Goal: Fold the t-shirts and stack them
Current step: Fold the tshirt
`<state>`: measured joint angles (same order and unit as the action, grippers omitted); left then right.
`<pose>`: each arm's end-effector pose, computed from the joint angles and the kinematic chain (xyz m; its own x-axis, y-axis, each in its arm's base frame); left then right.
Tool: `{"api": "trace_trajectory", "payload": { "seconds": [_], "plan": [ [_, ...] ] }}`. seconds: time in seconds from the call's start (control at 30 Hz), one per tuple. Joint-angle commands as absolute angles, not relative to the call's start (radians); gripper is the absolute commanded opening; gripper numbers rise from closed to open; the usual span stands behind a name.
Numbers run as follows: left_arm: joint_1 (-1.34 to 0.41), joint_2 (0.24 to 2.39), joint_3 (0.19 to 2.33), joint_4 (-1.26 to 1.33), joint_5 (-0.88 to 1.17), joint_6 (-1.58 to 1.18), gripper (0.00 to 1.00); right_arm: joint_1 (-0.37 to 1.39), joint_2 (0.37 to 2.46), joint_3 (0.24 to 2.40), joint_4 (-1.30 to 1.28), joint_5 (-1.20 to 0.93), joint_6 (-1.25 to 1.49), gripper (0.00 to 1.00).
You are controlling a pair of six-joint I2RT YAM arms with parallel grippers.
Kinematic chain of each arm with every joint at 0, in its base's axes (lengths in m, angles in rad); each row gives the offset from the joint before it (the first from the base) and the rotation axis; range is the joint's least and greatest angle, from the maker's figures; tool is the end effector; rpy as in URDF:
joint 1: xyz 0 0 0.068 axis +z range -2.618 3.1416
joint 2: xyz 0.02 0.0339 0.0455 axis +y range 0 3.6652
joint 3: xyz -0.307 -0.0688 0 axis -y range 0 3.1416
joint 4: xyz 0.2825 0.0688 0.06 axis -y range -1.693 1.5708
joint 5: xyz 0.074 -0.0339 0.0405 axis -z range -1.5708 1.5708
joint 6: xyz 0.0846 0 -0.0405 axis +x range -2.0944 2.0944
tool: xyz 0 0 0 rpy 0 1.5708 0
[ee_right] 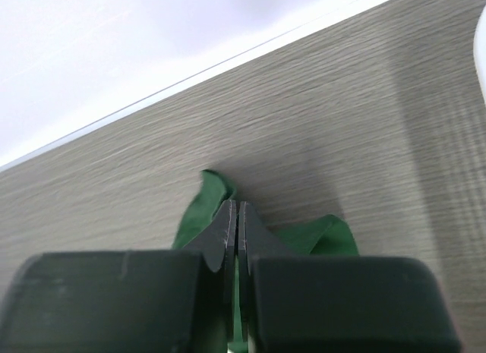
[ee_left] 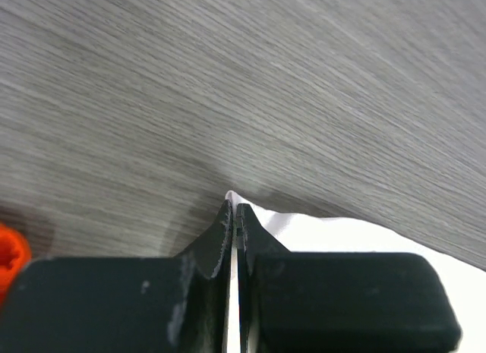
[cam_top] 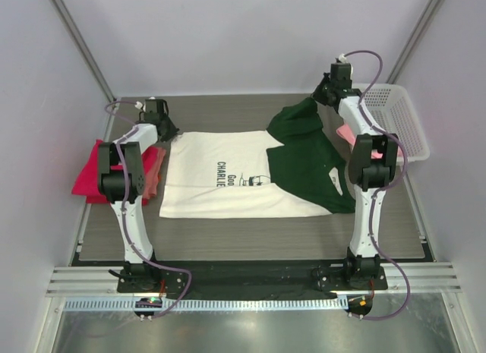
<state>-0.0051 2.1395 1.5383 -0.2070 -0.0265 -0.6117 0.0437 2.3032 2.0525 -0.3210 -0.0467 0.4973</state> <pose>0.5618 -0.0006 0.1472 -0.5843 -0.5711 -0.5765 -0.4260 0.8206 -0.3810 0.6463 0.0322 0.2441 -0.5146 0.4545 -0.7271 0.1850 0.8868 0.4234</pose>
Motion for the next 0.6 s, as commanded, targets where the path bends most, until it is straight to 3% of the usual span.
{"api": "trace_trajectory", "payload": {
  "seconds": [0.0, 0.57],
  "plan": [
    [-0.005, 2.034, 1.491, -0.080, -0.041, -0.592, 0.00, 0.041, 2.163, 2.017, -0.288, -0.113, 0.459, 0.01],
    [-0.006, 1.824, 1.218, 0.149, -0.066, -0.552, 0.00, 0.020, 1.819, 1.757, -0.354, -0.235, 0.408, 0.01]
  ]
}}
